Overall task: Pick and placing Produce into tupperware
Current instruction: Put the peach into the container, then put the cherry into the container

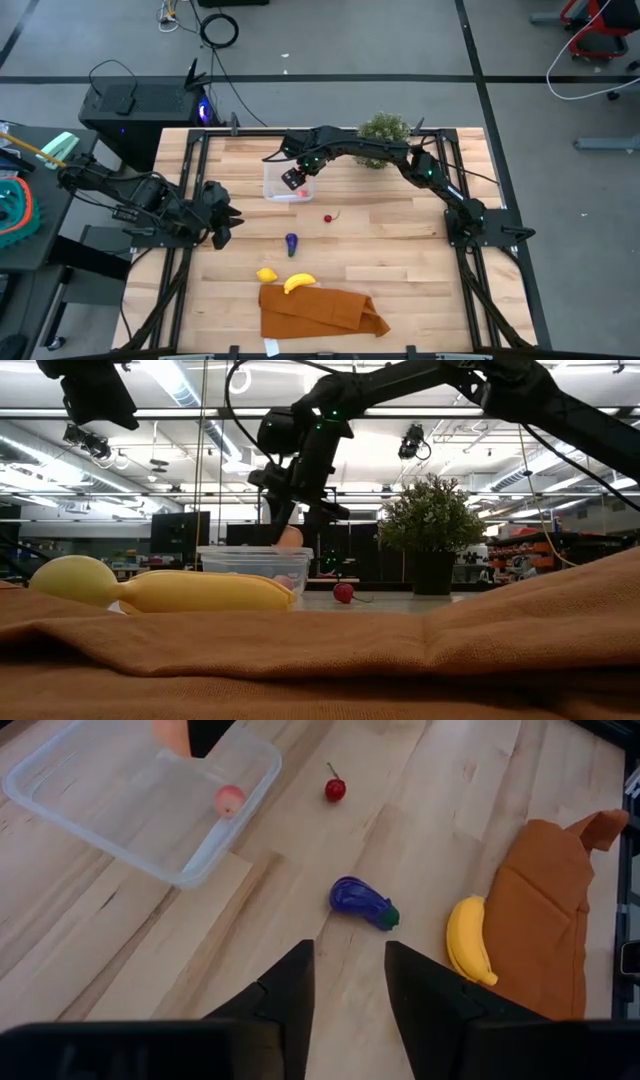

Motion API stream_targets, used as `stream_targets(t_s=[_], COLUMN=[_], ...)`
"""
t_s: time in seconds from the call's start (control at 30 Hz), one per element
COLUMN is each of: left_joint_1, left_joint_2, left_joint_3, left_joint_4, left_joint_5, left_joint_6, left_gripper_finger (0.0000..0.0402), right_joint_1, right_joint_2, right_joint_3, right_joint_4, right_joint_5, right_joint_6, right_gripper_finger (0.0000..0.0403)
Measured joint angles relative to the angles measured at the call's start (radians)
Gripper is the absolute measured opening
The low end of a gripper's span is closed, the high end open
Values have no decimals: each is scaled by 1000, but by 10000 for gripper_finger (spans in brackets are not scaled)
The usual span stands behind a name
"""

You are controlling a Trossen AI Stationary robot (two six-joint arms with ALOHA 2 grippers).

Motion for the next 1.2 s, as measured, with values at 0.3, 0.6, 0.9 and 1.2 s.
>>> stream_targets(t_s=[0.3,0.6,0.9,1.2], left_joint_1=[0,0,0,0], left_joint_2=[0,0,0,0], left_joint_3=[0,0,0,0], left_joint_4=[0,0,0,-1], left_joint_5=[0,0,0,0], left_joint_6=[0,-1,-1,1], left_gripper_finger=[129,135,129,137], right_joint_1=[0,0,0,33], right_joint_2=[0,0,-10,-69], right_joint_3=[1,1,1,17], right_joint_4=[-4,-4,-9,-113], right_joint_5=[0,0,-18,-102], right_joint_6=[-13,-15,-68,-224], right_gripper_finger=[269,268,268,267])
